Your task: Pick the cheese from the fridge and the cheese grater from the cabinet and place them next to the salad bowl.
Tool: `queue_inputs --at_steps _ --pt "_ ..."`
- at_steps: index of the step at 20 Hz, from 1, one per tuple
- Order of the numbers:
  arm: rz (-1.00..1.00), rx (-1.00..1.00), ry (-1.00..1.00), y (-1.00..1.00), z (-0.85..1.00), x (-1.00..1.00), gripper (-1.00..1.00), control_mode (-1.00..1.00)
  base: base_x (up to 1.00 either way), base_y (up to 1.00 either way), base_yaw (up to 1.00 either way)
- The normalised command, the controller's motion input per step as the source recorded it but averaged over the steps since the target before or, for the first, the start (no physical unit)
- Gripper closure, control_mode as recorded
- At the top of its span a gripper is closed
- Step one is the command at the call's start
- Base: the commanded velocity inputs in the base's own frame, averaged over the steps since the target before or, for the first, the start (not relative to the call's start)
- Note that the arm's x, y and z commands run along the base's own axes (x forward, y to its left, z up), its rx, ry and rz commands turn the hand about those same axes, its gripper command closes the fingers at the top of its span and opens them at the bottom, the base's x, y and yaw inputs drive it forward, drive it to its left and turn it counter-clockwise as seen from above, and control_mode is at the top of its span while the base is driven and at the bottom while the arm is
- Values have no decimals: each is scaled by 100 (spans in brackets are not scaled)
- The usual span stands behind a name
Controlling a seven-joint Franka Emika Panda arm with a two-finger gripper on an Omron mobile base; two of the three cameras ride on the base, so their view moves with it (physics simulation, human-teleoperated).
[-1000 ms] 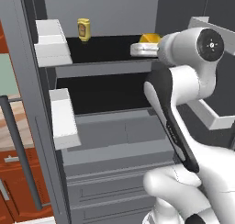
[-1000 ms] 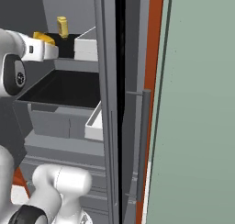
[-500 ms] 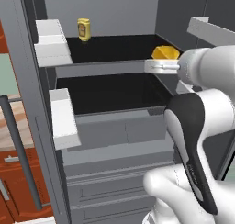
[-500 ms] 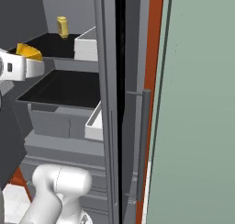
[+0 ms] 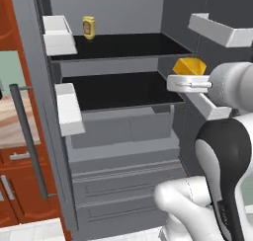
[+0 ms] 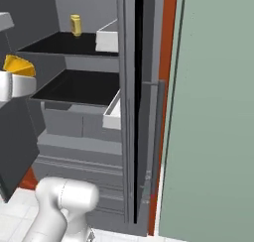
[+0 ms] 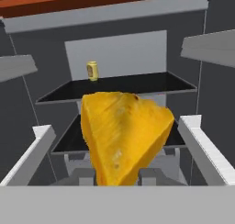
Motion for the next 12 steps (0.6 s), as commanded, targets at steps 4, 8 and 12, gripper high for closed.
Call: queue_inputs --at_steps 4,8,12 --pt "0 0 0 0 0 0 100 100 -75 0 0" --pt "0 0 0 0 0 0 100 100 -69 0 0" --pt "0 0 0 0 0 0 100 100 -87 0 0"
